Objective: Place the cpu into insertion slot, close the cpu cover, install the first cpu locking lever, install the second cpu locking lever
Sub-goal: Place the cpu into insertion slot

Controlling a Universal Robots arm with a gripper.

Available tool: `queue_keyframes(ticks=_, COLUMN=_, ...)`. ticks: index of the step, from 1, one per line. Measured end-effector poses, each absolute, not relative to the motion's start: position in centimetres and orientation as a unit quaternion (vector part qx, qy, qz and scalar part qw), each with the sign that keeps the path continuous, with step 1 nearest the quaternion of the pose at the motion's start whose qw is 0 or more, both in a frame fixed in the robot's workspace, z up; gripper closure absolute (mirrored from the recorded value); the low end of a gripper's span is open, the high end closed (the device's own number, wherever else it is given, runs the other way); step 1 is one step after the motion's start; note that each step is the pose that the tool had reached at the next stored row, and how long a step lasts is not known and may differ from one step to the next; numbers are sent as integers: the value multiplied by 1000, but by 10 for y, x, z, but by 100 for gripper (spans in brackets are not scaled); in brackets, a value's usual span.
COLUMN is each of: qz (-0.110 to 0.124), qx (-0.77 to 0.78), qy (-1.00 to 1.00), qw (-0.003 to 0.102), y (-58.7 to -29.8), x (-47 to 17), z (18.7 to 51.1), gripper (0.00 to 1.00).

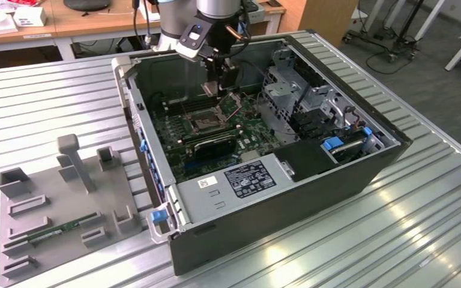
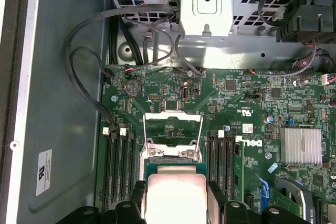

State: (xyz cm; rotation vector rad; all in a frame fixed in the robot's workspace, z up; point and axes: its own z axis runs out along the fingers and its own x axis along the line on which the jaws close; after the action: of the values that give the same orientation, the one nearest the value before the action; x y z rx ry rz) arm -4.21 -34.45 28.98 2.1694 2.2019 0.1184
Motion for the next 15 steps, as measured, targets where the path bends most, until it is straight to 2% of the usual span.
queue_keyframes(ticks=15, qz=38, qx=701, qy=712, qw=24, y=-345, x=-42, z=276, gripper=46)
